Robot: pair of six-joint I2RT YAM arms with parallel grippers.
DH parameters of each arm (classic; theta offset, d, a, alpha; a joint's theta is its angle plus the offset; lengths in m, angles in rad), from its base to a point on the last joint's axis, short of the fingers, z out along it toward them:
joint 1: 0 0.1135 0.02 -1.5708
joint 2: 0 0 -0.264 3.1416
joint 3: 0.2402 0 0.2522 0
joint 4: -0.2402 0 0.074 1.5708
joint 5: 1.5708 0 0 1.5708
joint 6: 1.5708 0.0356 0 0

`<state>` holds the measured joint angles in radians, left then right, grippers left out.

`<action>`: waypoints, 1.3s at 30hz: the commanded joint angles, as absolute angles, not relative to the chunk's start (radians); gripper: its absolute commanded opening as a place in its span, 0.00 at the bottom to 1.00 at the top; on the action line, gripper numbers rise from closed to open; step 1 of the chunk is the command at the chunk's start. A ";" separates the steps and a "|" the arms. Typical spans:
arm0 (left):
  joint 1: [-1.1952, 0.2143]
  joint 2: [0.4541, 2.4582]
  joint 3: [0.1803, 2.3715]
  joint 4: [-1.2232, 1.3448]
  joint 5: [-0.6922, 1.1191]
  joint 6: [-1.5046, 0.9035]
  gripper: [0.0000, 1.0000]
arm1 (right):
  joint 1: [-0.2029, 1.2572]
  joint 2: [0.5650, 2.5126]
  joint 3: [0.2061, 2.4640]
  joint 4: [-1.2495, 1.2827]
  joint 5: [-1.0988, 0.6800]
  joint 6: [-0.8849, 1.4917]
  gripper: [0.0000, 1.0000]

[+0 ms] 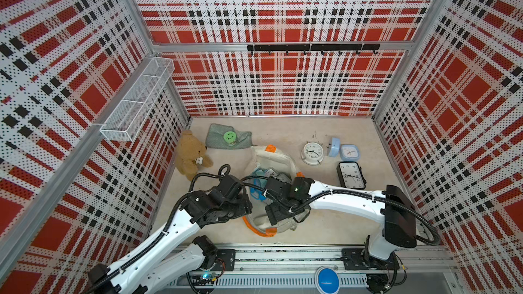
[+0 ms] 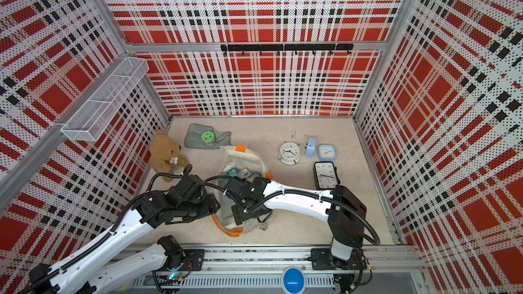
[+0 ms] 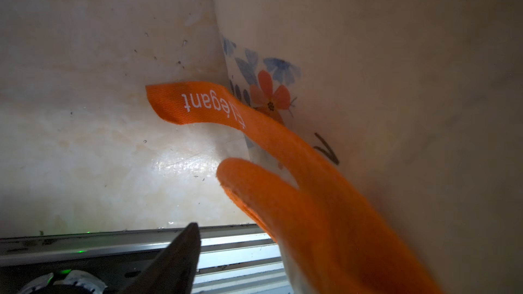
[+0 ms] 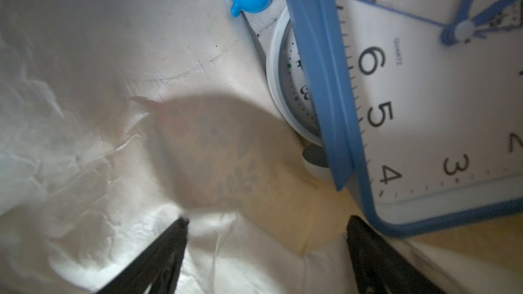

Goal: Take the alarm clock out of the canvas bag
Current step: Adjust the canvas bag at the center of the board, then pick up the alarm from the canvas bag.

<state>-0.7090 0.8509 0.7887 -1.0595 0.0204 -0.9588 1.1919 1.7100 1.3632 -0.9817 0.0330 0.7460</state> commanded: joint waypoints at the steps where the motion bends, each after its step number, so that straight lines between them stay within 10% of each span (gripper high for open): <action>1: -0.716 0.839 0.767 -1.039 -0.021 -1.012 0.65 | 1.188 1.736 1.407 -1.070 0.093 0.716 0.97; 14: -0.717 0.813 0.698 -1.003 -0.006 -1.038 0.54 | 1.046 1.941 1.820 -1.043 0.143 0.492 0.93; 39: -0.709 0.787 0.703 -0.988 0.007 -1.026 0.57 | 1.009 2.172 1.914 -0.908 0.172 0.480 0.47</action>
<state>-0.7124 0.7902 0.6941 -0.9806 0.0120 -1.0199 1.0142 2.1399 1.8988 -0.9192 0.1589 0.4839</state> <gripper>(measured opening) 0.571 0.472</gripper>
